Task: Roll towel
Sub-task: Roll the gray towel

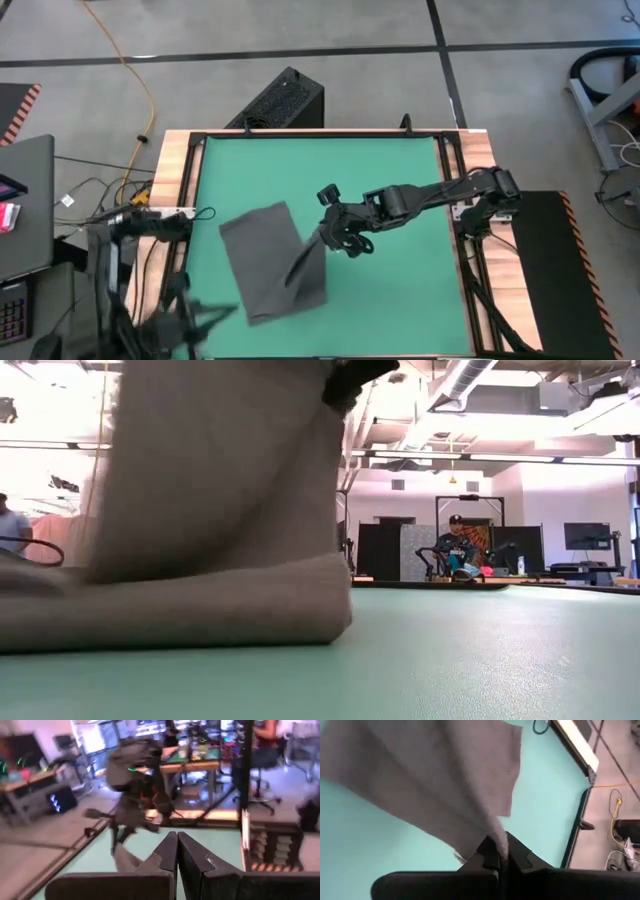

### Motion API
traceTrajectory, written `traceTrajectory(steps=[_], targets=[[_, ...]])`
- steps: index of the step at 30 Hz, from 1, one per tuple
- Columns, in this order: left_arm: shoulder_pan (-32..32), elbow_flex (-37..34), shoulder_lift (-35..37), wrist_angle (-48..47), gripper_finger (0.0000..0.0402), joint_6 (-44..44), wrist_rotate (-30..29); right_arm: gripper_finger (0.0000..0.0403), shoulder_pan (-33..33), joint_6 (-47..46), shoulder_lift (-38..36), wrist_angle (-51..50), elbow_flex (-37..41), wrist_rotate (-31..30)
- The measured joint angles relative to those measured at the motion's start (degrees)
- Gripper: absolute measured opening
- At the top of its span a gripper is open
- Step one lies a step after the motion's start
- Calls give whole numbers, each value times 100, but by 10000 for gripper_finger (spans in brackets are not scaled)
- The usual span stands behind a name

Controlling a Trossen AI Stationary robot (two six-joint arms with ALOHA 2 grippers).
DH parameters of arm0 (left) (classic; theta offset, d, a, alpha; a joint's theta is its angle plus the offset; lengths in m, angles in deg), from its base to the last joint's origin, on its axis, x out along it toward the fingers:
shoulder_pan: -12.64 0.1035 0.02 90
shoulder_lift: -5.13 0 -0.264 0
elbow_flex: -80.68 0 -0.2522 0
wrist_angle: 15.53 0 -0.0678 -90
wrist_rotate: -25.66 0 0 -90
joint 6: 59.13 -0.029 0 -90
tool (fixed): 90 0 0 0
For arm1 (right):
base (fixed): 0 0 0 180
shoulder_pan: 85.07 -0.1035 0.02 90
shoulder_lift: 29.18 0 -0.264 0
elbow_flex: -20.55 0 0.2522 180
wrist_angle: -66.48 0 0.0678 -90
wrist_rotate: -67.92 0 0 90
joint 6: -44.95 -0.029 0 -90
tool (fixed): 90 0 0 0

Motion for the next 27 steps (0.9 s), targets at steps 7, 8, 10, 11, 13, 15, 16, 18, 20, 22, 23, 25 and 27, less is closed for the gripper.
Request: traceTrajectory(steps=[7,8,10,11,13,15,16,18,20,22,23,25,27], targets=[[545,-1320,438,6,0,605,1166,16,-74,-93,-1,151,0,8],[623,-1686,631,6,0,810,1222,16,-68,-91,-1,168,0,10],[710,-2533,993,157,0,1421,1229,16,-61,-98,-1,163,0,17],[730,-2997,1123,367,0,1649,1137,16,-61,-99,-1,142,0,17],[685,-3868,1337,1294,0,1660,706,16,-61,-100,-1,121,0,17],[646,-4606,1559,2191,0,1272,418,16,-61,-100,-1,111,0,15],[641,-4895,1631,2718,2,899,258,16,-61,-100,-1,99,0,15],[837,-5371,1605,3886,10,-258,311,16,-61,-102,-1,78,0,15],[1187,-5685,1422,5236,25,-1681,676,16,-61,-163,-1,85,0,14],[1556,-5815,1252,6447,46,-3227,1028,16,-61,-249,-1,93,0,15],[1745,-5814,1148,7080,58,-3882,1196,16,-61,-288,-1,87,0,12],[2064,-5798,901,7789,83,-4876,1406,16,-61,-365,-1,77,0,12],[2363,-5759,612,8210,106,-5322,1471,16,-61,-410,-1,60,0,10]])
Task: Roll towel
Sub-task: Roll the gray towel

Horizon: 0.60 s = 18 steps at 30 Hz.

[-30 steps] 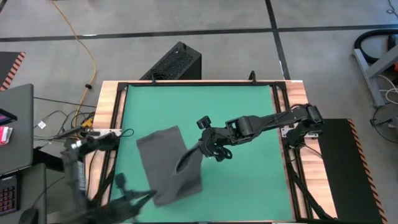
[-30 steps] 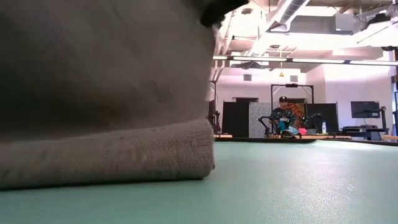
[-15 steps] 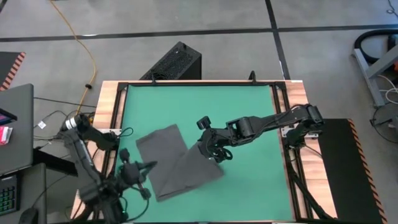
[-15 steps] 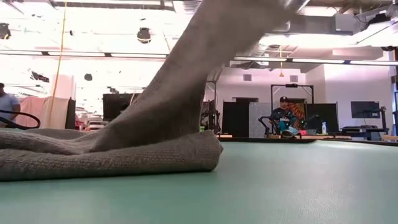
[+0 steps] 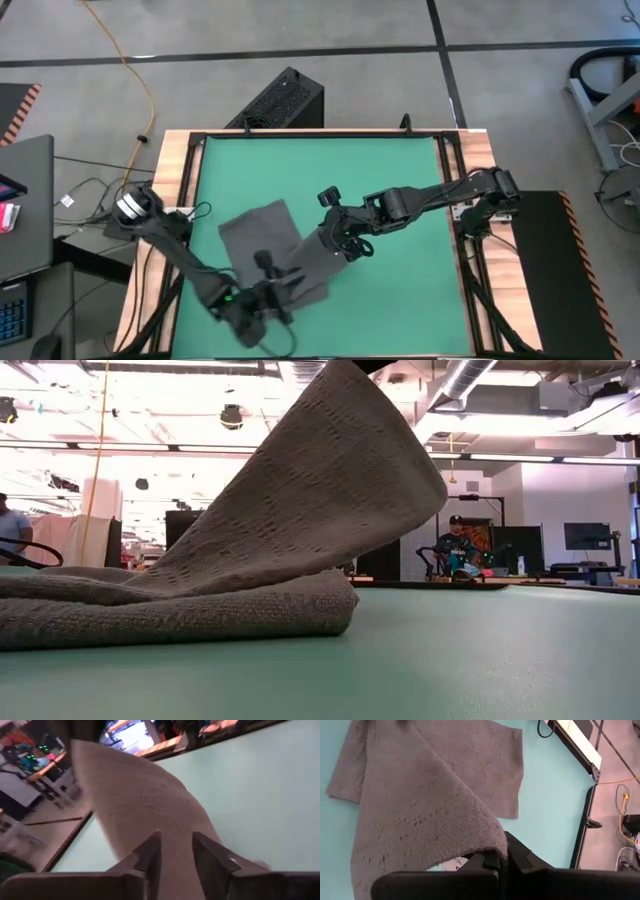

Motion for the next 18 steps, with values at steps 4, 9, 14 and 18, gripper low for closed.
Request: traceTrajectory(steps=[4,9,14,18], targets=[[421,58,-340,159,137,440,-280,16,0,-94,0,-111,0,-4],[549,53,-813,505,141,516,-252,16,38,-63,0,-153,0,-9],[268,51,-949,-1,142,1541,-854,16,122,-91,0,-137,0,94],[-309,52,-554,-274,141,1888,-1714,16,315,109,76,459,27,675]])
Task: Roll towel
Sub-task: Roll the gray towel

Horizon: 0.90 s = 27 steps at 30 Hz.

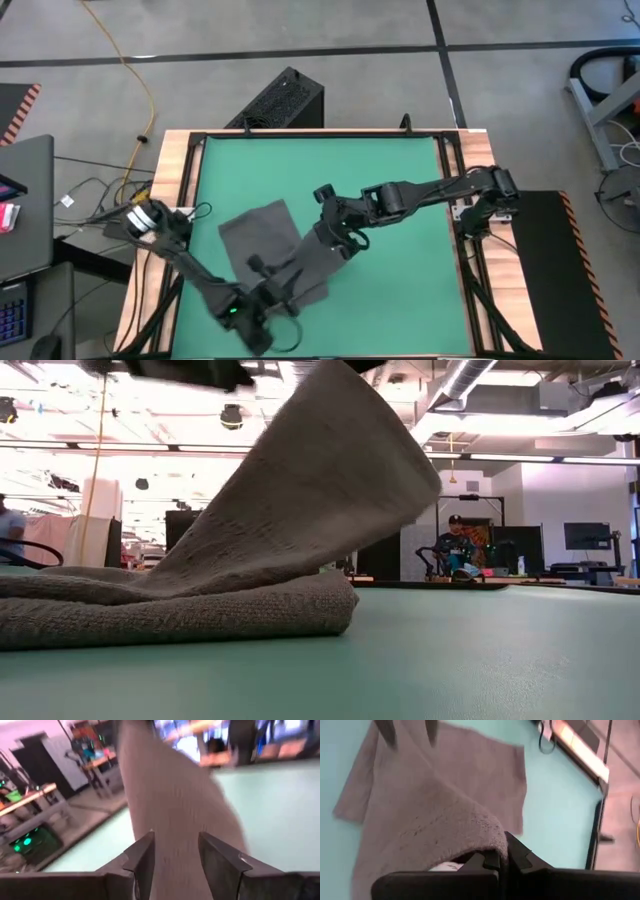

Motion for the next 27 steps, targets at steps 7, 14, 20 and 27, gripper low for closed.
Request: traceTrajectory(steps=[7,14,20,27], targets=[[-754,5,718,-49,109,-93,-280,15,483,692,534,1422,11,595],[-1185,5,886,-186,62,54,-163,15,1062,719,1382,2455,12,1467],[-1500,5,891,-786,16,934,128,15,1400,714,1986,3179,-21,1981],[-1512,-107,891,-2068,2,2990,1124,15,1638,588,2637,3571,-413,2028]])
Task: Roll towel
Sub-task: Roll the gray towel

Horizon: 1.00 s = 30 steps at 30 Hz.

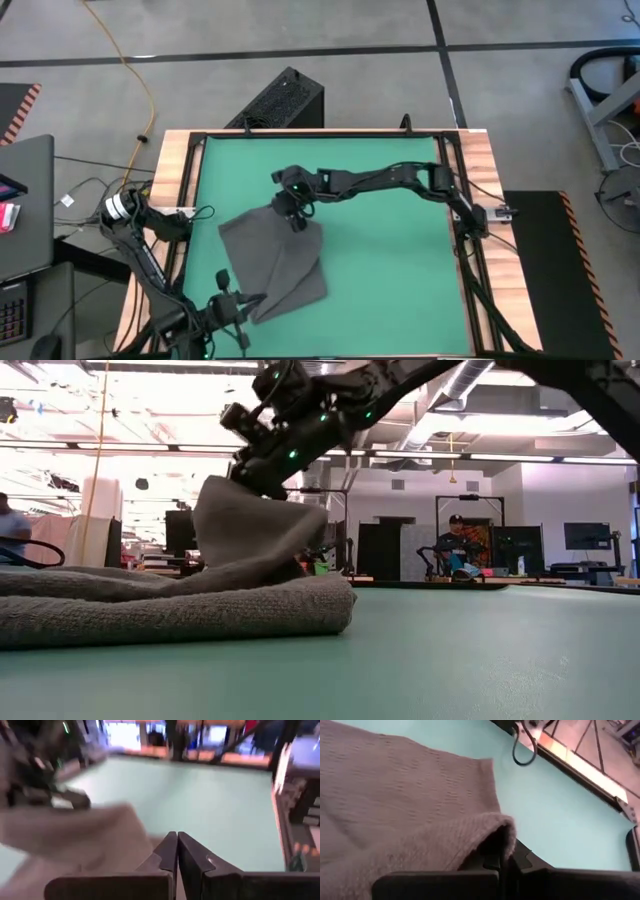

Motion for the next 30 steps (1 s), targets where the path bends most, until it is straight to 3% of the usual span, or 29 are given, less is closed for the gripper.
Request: traceTrajectory(steps=[4,14,20,30], targets=[[185,-273,0,-198,2,492,589,43,82,-336,357,50,-258,-2],[222,-323,0,-262,2,708,858,183,143,-394,409,-103,-439,-31],[164,-323,0,-284,2,957,1100,234,189,200,-455,-377,-453,-26],[196,-598,-2,-492,2,1225,1195,239,348,220,-2128,-1585,-460,-38]])
